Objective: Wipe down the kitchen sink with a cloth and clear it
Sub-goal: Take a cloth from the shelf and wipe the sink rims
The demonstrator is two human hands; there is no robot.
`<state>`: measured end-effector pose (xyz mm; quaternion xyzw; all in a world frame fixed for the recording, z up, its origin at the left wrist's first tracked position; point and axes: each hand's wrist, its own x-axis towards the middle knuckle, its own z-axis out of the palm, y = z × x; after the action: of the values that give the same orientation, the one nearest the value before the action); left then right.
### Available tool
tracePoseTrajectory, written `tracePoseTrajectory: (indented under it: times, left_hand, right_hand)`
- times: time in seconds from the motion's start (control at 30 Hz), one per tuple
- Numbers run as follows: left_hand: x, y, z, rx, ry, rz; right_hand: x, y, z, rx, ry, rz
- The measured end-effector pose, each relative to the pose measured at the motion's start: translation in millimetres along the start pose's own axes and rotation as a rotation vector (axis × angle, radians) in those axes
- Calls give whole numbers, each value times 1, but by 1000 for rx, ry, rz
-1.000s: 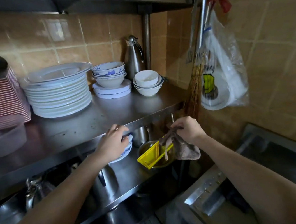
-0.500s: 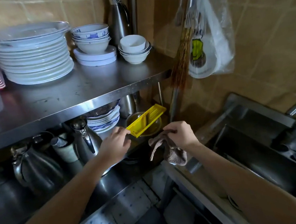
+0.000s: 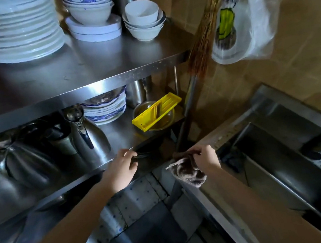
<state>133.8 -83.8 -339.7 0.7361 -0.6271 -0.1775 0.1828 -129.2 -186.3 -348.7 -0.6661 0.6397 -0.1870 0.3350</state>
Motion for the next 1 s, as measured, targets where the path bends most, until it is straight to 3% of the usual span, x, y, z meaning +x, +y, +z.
tracePoseTrajectory:
  times: [0.2, 0.47, 0.6, 0.87, 1.0]
  left_hand:
    - [6, 6, 21, 33, -29, -26]
    - [12, 22, 46, -3, -120, -54]
    - [10, 30, 65, -5, -168, -77]
    - [14, 47, 96, -5, -168, -72]
    - [16, 58, 110, 21, -169, -63]
  right_hand:
    - [6, 30, -1, -41, 54, -6]
    - [-13, 57, 23, -226, -182, -120]
    - [-13, 65, 24, -288, -226, -235]
    - [-9, 81, 28, -379, -108, -595]
    - [1, 96, 41, -429, -228, -657]
